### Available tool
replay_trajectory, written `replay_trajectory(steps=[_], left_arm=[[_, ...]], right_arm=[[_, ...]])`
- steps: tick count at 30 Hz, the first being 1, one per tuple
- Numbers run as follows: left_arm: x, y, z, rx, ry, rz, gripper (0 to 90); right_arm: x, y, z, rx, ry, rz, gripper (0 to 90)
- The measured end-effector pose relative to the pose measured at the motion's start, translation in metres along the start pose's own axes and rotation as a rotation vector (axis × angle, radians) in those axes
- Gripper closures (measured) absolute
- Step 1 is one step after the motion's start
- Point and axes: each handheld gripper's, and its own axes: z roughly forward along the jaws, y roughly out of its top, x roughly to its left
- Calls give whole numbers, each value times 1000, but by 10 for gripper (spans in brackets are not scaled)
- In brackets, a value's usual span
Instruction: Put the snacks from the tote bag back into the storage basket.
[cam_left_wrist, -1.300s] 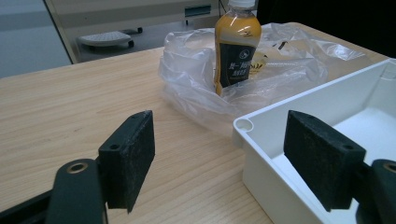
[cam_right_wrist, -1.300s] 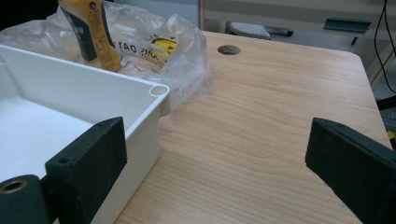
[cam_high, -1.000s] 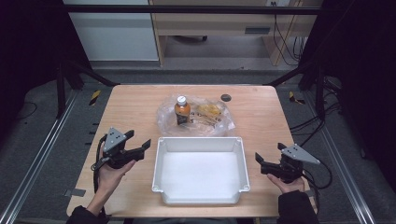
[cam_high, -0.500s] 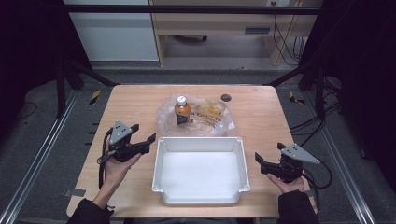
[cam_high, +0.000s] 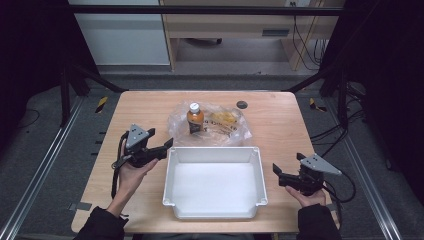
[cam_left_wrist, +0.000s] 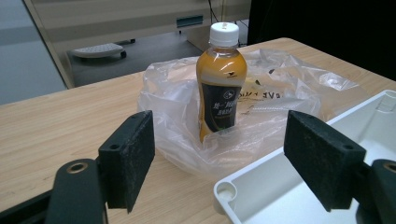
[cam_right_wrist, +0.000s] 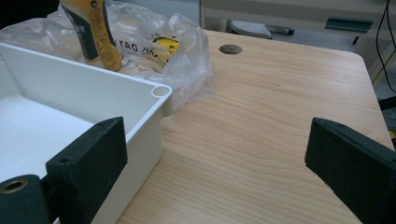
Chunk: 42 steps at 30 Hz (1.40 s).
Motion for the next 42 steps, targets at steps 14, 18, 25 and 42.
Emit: replay_trajectory(steps=[14,18,25,42], left_arm=[[-5,8,14,8,-9,10,245],[-6,11,19,6,-8,10,245],[-7,19,27,6,1,17,245],[-11,40,48,-11,2,28,246]], right_arm=[[0,0,0,2,1,-1,61],[0,0,1,1,0,-3,61],[0,1,1,3,1,0,61],[0,1,1,4,1,-4,62]])
